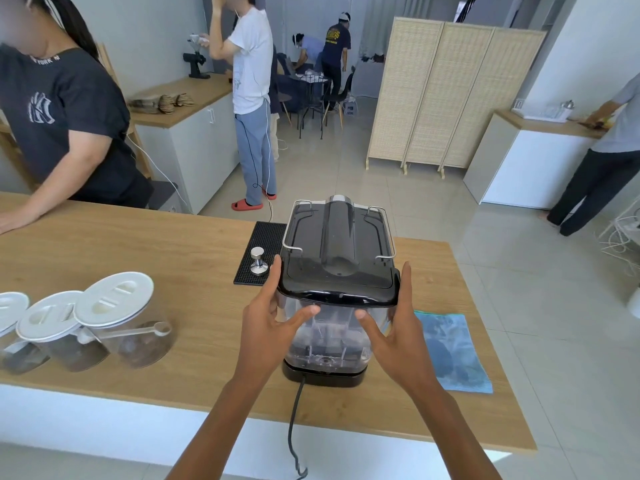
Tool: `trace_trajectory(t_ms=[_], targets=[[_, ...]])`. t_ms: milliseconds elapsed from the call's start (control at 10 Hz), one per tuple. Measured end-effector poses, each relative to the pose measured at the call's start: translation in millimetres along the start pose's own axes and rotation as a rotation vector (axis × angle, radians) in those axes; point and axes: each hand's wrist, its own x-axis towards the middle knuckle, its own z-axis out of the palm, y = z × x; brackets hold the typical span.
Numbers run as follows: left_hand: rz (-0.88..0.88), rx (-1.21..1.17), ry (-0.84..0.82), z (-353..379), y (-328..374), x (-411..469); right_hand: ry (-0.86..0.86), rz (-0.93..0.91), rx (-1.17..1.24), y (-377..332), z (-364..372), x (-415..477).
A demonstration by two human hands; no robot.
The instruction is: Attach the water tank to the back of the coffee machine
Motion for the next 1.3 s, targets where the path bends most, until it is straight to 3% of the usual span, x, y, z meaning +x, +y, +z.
trace_trajectory(t_ms=[300,1000,1100,1200,1300], targets=[[-0.073,-0.006,-0.031,-2,-14,0,0.008,-0.002,0.028,5,6,0],[-0.010,0.048,-0.100,-1,-29,-8,0.042,0.040,-0.019,14,12,-6],[-0.055,0.116,-0.164,-4,-35,-10,0.028,0.071,-0.050,17,14,-8],[-0.131,0.181,-0.453,-9,-59,-23,-0.004,0.100,-0.108,41,13,-15],[-0.217,0.389,-0.600,-21,-92,-45,-0.029,0.083,-0.213,74,15,-32]])
